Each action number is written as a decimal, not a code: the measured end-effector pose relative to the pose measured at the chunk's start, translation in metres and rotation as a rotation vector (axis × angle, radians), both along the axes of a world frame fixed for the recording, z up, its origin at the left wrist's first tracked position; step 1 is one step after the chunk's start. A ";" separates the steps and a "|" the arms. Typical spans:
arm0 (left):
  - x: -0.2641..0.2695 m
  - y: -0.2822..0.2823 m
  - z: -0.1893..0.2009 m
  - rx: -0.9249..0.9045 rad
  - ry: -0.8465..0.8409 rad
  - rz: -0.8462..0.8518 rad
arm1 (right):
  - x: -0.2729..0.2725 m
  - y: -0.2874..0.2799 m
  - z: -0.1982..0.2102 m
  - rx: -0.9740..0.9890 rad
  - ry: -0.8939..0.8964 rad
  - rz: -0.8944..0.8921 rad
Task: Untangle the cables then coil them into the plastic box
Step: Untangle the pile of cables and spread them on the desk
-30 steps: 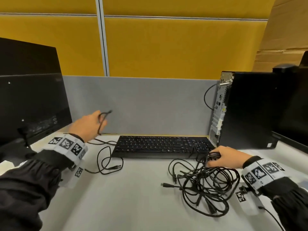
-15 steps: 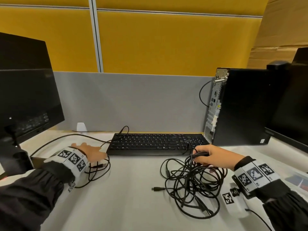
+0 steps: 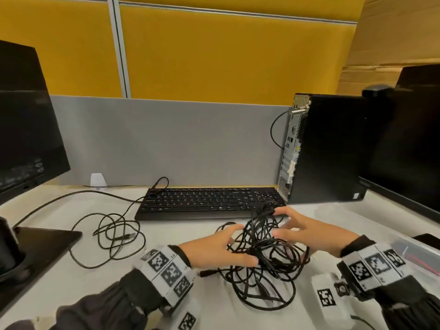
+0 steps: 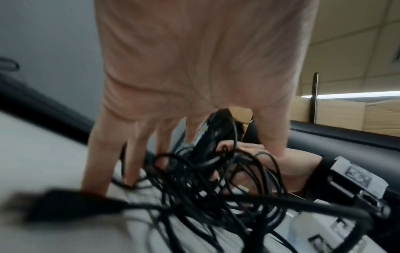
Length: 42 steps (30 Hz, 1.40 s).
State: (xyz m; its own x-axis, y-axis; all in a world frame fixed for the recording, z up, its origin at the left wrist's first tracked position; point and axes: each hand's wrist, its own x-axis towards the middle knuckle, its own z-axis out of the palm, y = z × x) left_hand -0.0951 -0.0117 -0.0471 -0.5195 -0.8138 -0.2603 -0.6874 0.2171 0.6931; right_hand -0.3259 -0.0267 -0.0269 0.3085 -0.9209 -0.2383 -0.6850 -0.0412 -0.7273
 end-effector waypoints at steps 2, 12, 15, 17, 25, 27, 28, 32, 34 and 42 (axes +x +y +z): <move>-0.007 -0.002 -0.001 0.020 0.021 -0.046 | 0.010 0.003 -0.013 -0.003 -0.066 0.028; 0.028 -0.007 -0.009 0.181 0.242 0.092 | 0.042 -0.014 -0.008 -0.041 -0.765 -0.081; 0.039 -0.011 -0.012 0.141 0.414 0.183 | 0.042 -0.018 -0.009 -0.082 -0.752 -0.177; 0.043 -0.014 -0.014 0.092 0.470 0.223 | 0.040 -0.020 -0.008 -0.066 -0.750 -0.231; 0.052 -0.022 -0.017 0.004 0.571 0.369 | 0.016 -0.013 0.008 -0.526 -0.121 -0.150; 0.054 -0.023 -0.019 0.003 0.617 0.396 | 0.018 -0.003 0.011 -0.558 -0.222 -0.056; 0.054 -0.023 -0.019 0.001 0.629 0.407 | 0.022 0.004 0.014 -0.522 -0.331 -0.022; 0.048 -0.018 -0.017 -0.039 0.659 0.431 | 0.044 0.013 0.015 -0.372 -0.258 0.057; 0.043 -0.014 -0.013 -0.058 0.666 0.423 | 0.052 0.008 0.005 -0.372 -0.024 0.104; 0.054 -0.009 0.001 -0.220 0.221 0.218 | 0.040 0.002 0.025 -0.119 -0.444 -0.021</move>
State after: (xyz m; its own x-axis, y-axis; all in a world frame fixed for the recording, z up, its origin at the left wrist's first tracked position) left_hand -0.0407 -0.0211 -0.0464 -0.3523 -0.9354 0.0317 -0.5730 0.2423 0.7829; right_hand -0.2858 -0.0247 -0.0023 0.3379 -0.9410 0.0202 -0.3099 -0.1315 -0.9416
